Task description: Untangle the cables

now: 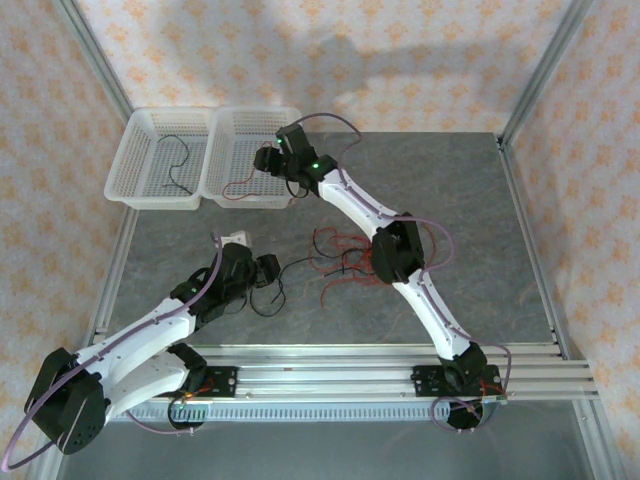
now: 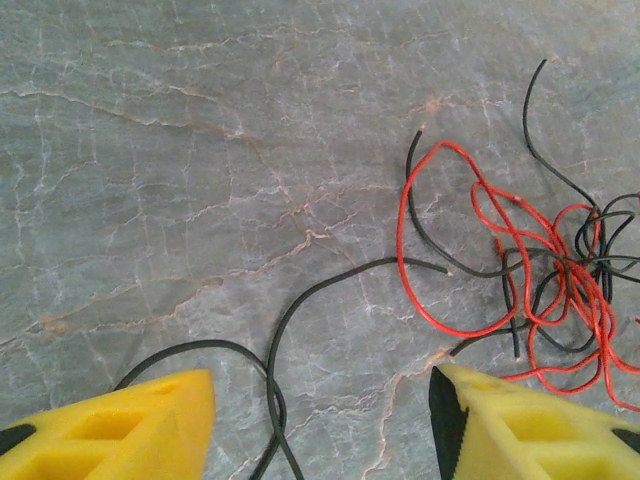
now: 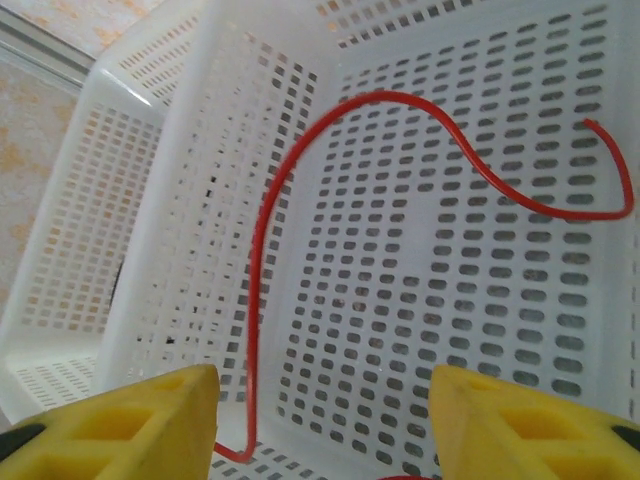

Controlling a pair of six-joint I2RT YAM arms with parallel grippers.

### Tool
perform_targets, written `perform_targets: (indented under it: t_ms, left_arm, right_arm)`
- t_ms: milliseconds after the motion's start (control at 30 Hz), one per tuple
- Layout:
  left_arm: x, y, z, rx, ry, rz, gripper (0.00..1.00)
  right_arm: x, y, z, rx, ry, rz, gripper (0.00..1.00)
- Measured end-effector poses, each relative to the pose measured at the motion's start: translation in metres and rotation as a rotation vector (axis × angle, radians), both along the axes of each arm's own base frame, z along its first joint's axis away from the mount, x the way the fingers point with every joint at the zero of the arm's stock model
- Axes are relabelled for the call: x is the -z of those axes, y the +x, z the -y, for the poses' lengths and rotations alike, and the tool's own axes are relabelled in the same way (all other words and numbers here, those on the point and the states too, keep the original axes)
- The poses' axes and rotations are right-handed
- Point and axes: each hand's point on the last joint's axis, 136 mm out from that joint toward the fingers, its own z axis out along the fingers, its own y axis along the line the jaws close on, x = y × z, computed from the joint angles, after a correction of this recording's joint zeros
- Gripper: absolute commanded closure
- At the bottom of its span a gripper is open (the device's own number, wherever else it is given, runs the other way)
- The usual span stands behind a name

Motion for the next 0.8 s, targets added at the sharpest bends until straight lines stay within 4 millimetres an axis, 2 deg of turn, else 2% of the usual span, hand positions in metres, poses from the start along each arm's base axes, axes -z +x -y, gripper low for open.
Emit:
perform_targets:
  t_ms: [200,300,400,533,600,800]
  left_arm:
    - [-0.002,-0.002,-0.002,-0.009,0.011,-0.024,0.40]
    - [-0.001,-0.004,-0.004,-0.018,0.018,-0.042,0.40]
    - [0.002,-0.007,-0.007,-0.024,0.031,-0.061,0.40]
    - [0.015,-0.011,-0.013,-0.046,0.064,-0.110,0.40]
    - [0.024,-0.014,-0.015,-0.055,0.082,-0.143,0.40]
    - [0.051,-0.024,-0.023,-0.080,0.138,-0.256,0.43]
  right_arm:
    - [-0.001,-0.006,0.011,0.017,-0.054,-0.024,0.42]
    - [-0.015,-0.010,0.020,0.024,-0.082,-0.010,0.42]
    - [-0.038,-0.015,0.028,0.025,-0.103,0.027,0.42]
    - [-0.069,-0.024,0.034,0.017,-0.135,0.085,0.42]
    - [-0.078,-0.032,0.036,0.009,-0.160,0.104,0.41]
    - [-0.088,-0.062,0.049,-0.016,-0.258,0.123,0.40]
